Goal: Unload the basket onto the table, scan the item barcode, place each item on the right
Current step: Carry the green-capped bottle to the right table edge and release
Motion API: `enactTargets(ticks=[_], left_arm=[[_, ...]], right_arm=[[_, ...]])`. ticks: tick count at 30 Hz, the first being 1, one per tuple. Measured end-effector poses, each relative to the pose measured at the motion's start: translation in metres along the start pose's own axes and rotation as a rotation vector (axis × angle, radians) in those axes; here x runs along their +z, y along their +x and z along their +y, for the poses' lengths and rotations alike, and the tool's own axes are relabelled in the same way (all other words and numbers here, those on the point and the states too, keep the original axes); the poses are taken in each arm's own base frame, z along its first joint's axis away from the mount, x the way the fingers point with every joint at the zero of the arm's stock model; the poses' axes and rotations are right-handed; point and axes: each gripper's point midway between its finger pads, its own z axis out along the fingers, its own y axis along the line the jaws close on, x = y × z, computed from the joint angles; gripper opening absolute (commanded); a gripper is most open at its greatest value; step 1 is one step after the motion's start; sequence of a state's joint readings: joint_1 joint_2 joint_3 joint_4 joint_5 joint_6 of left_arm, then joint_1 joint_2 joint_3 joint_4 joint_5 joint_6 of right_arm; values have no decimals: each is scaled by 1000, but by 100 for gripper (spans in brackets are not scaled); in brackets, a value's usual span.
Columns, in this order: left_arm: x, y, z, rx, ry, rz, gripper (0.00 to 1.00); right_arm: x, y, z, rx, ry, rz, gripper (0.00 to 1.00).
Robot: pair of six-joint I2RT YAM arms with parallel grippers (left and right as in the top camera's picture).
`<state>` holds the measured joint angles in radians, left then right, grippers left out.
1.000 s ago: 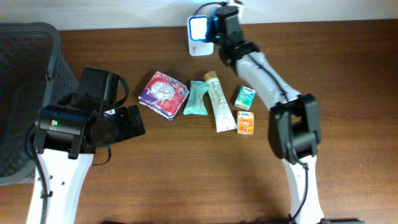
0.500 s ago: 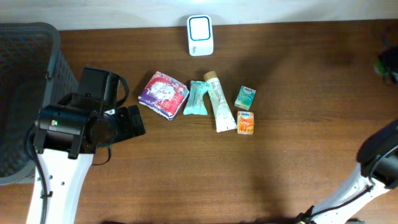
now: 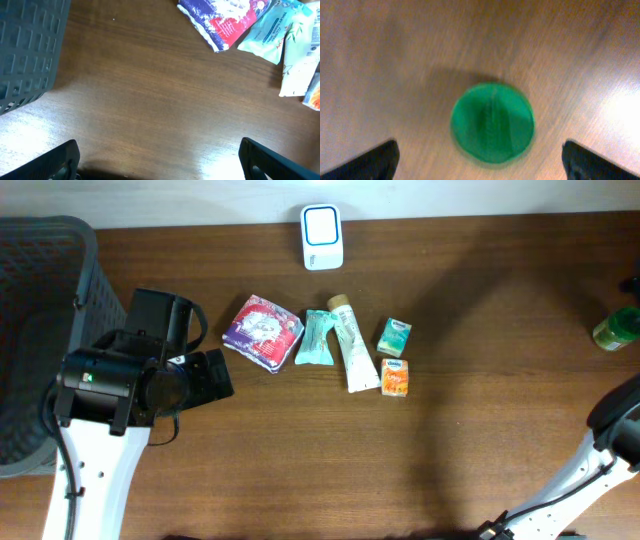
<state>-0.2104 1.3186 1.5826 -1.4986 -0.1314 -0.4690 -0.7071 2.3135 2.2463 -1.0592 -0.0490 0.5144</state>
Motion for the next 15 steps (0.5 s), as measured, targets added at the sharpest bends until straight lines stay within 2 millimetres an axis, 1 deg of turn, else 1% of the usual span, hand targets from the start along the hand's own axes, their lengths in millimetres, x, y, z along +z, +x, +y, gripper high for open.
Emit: enactTargets(ticks=[1,2,3,4,5,6,7,8,9,10,11,12,13,15], left_arm=[[0,0,0,0,0,-1,99],[0,0,0,0,0,-1,99],[0,0,0,0,0,-1,99],[0,0,0,0,0,-1,99],[0,0,0,0,0,-1,99],[0,0,0,0,0,-1,99],[0,0,0,0,0,0,99],[0,0,0,0,0,0,99],[0,0,0,0,0,-1,99],[0,0,0,0,0,-1,99],[0,0,0,0,0,0,99],[0,0,0,0,0,-1,99],[0,0,0,0,0,-1,99],[0,0,0,0,0,-1,99]], right_arm=[[-52,-20,20,-9,-66,-68,99],[-84,-29,33,-16,-117,-111,99],[-124,-25,50,-32,-201,-112,99],[-154,-20,68,-56,-290,-117,99],[-175,0,88,-111,-382,-65,99],[-186,26,109,-175,-463,12,99],[-189,56,121,-233,-495,100,99],[-189,86,138,-307,-522,174,99],[-187,132,154,-422,-514,271,99],[-185,161,165,-501,-487,312,99],[-172,198,166,-605,-388,362,99],[-172,233,180,-696,-372,397,99],[-166,246,182,-739,-336,400,99],[-153,295,185,-869,-245,446,99]])
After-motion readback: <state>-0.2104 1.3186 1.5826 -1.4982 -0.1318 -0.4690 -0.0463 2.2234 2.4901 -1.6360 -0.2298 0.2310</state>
